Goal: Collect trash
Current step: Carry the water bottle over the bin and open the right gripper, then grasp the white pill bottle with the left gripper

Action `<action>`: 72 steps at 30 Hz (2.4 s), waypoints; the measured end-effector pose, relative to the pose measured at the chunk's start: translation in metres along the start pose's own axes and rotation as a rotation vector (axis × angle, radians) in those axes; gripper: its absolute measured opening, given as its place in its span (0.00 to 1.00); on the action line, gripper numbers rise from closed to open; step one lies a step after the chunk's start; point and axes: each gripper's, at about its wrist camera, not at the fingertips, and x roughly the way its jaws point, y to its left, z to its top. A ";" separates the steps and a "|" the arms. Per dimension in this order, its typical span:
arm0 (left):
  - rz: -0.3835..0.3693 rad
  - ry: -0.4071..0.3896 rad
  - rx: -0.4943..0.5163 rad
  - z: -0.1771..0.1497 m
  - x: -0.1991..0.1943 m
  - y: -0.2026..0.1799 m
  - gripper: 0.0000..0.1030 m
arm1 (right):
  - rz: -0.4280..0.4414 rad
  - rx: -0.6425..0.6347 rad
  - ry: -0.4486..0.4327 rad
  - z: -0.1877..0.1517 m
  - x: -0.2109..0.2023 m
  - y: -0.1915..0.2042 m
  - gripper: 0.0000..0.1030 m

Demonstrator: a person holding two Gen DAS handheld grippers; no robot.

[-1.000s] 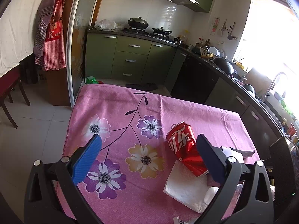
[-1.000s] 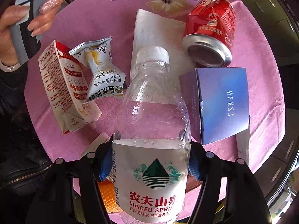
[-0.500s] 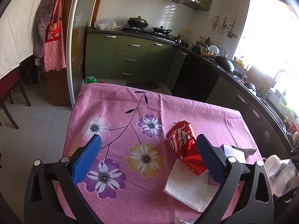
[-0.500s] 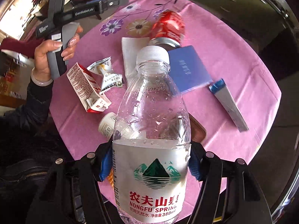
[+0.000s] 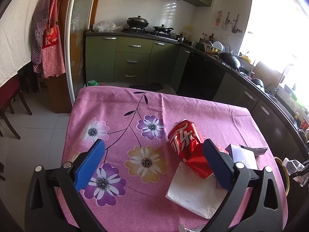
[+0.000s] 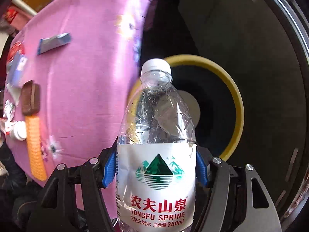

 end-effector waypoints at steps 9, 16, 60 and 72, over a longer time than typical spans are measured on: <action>-0.011 -0.002 0.026 -0.002 0.000 -0.005 0.93 | 0.005 0.134 0.031 0.027 0.057 -0.053 0.68; -0.056 -0.019 0.076 -0.003 -0.007 -0.020 0.93 | -0.029 0.174 -0.032 0.007 0.045 -0.054 0.87; -0.460 0.677 1.116 -0.141 -0.016 -0.206 0.58 | 0.289 0.017 -0.272 -0.115 0.014 0.046 0.87; -0.425 0.697 1.125 -0.139 -0.003 -0.208 0.45 | 0.295 0.003 -0.267 -0.114 0.016 0.053 0.87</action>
